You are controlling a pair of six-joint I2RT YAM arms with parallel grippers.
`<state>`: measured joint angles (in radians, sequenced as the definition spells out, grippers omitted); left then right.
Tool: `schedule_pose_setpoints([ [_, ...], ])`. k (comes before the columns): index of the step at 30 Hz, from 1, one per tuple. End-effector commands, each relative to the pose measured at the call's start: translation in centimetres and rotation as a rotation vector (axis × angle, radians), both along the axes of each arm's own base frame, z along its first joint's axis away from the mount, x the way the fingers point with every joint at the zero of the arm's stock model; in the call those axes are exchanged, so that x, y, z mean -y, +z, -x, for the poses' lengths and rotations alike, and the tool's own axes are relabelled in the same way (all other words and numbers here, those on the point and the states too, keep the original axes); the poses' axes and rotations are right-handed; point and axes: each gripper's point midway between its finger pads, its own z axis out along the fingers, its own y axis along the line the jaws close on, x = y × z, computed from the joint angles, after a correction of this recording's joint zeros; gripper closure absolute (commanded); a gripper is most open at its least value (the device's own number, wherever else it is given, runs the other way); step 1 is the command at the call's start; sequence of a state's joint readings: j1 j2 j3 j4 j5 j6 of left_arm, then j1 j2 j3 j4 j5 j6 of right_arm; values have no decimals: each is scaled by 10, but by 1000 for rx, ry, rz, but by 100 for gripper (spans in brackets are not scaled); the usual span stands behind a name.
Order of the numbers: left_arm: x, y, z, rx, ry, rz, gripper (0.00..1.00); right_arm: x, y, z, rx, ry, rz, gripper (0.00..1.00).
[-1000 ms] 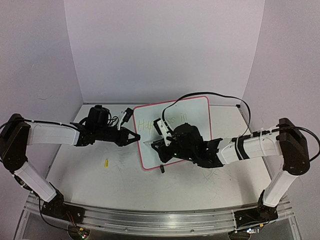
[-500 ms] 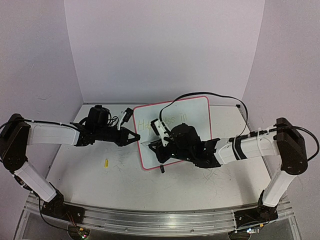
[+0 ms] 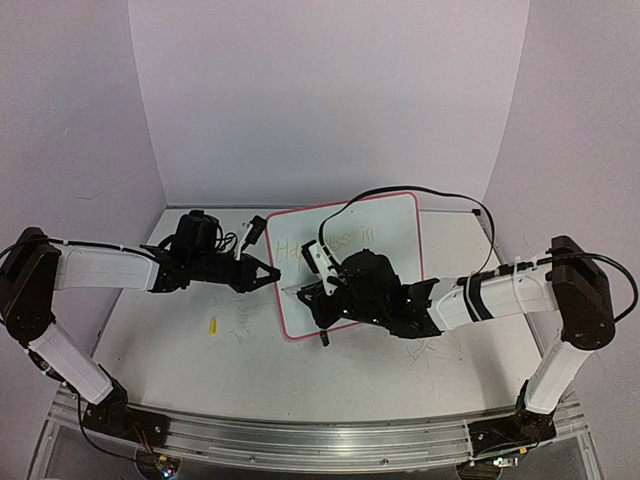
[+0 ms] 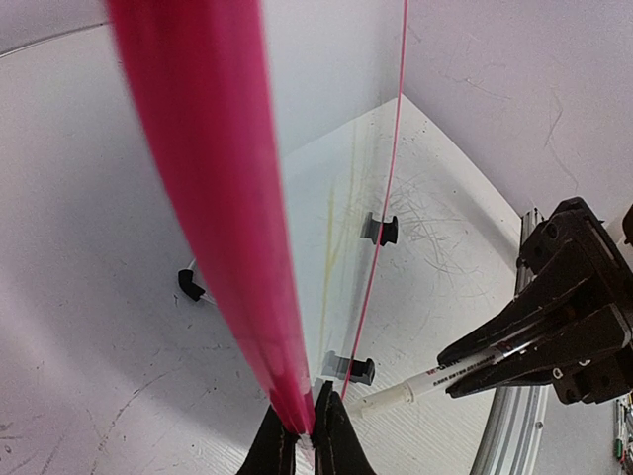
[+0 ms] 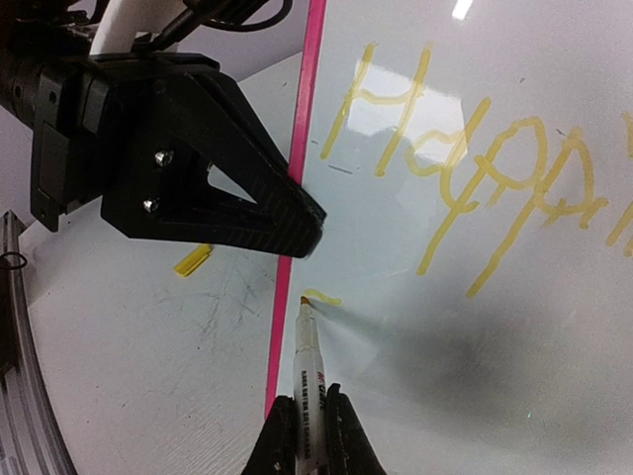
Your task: Write a sentence on the whiteboard
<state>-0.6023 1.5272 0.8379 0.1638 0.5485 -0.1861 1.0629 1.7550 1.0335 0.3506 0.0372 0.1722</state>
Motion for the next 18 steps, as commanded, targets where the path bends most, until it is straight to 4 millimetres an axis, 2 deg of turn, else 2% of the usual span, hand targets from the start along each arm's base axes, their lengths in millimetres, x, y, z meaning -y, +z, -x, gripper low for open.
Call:
schedule_pose_setpoints([
  [1, -6, 10, -16, 95, 47, -48, 100, 10, 0, -5, 6, -58, -1, 100],
  [18, -5, 8, -16, 89, 45, -50, 100, 28, -3, -8, 7, -136, 10, 100],
])
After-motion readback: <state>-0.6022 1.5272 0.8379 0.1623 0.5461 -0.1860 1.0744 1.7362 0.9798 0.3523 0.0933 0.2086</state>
